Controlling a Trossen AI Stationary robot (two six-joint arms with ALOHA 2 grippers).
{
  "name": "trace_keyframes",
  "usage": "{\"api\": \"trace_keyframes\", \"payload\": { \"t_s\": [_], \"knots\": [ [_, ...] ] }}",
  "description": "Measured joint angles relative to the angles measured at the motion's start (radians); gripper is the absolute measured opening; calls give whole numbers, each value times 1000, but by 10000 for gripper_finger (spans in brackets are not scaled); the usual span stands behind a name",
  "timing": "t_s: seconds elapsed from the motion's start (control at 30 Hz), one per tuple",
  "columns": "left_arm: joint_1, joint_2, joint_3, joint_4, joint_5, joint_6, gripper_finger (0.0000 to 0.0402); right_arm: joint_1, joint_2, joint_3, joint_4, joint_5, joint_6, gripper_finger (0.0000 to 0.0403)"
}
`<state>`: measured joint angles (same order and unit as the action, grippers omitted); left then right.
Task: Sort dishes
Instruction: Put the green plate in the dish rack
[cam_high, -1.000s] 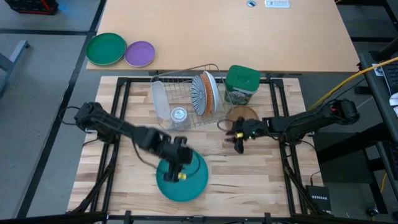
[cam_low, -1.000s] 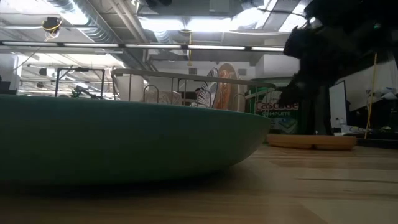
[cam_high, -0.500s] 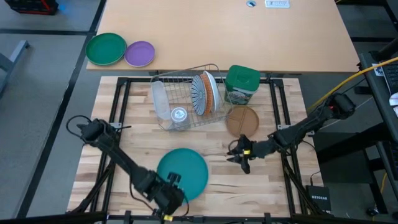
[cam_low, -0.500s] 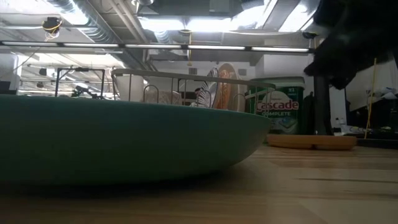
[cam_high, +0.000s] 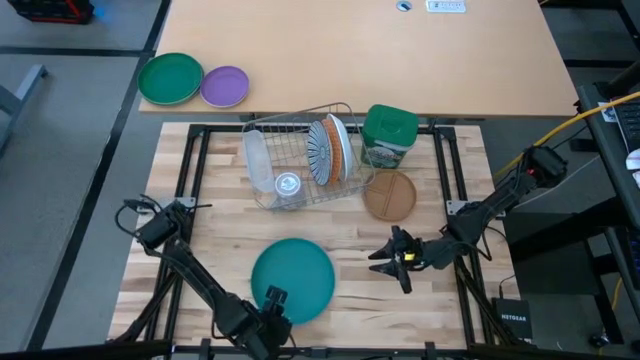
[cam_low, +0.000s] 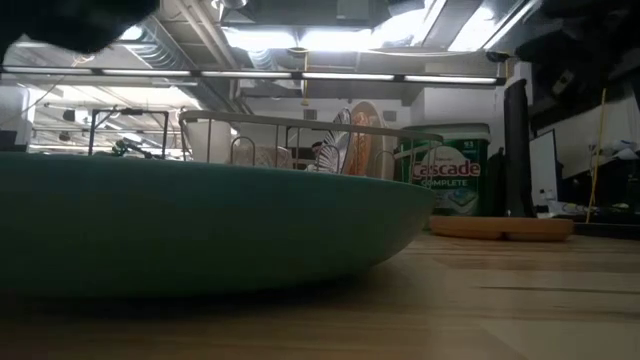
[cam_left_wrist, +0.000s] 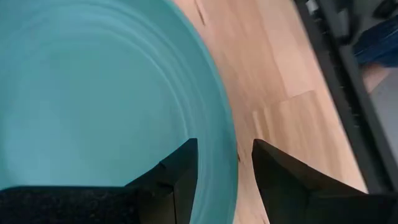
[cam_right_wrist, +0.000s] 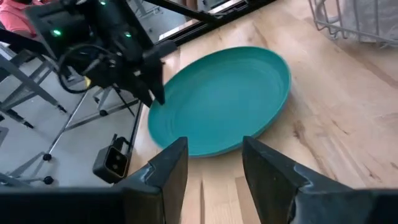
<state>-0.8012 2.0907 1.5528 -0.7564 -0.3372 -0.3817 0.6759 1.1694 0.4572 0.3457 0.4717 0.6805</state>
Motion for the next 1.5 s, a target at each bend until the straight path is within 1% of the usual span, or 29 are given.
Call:
{"api": "trace_keyframes", "payload": {
  "t_s": [0.17, 0.33, 0.4, 0.5, 0.63, 0.7, 0.73, 0.87, 0.97, 1.1, 1.23, 1.33, 1.5],
  "knots": [
    [0, 56, 0, -3, -8, -30, 141, 14, 0, 0, 2, 16, 0, 156],
    [-1, 78, 5, -6, -32, -31, 140, 13, 0, 0, 2, 16, 0, 156],
    [0, 78, 5, -9, -43, -31, 133, 12, 1, 0, 1, 16, 0, 156],
    [0, 75, 4, -9, -59, -31, 106, 12, 1, 0, -3, 16, -1, 156],
    [4, 72, 2, -14, -99, -34, 49, 12, 4, 0, -3, 18, -4, 156],
    [6, 71, 2, -10, -112, -58, 21, 12, 5, 0, -6, 18, -4, 156],
    [6, 71, 4, -13, -118, -81, 13, 12, 5, 0, -6, 18, -4, 156],
    [7, 73, 37, -16, -136, -199, 14, 12, 5, 0, 1, 32, -5, 156],
    [10, 74, 85, -8, -175, -299, 6, 12, 5, 0, 4, 51, -10, 156],
    [19, 74, 176, 20, -219, -365, 4, 12, -18, 0, 31, 80, -77, 156],
    [40, 74, 280, 54, -244, -370, 2, 11, -59, 0, 97, 97, -187, 156],
    [64, 74, 340, 91, -244, -375, 1, 11, -111, 0, 131, 98, -288, 156],
    [117, 74, 388, 215, -247, -377, 1, 11, -237, 0, 130, 101, -420, 156]
  ]
}}
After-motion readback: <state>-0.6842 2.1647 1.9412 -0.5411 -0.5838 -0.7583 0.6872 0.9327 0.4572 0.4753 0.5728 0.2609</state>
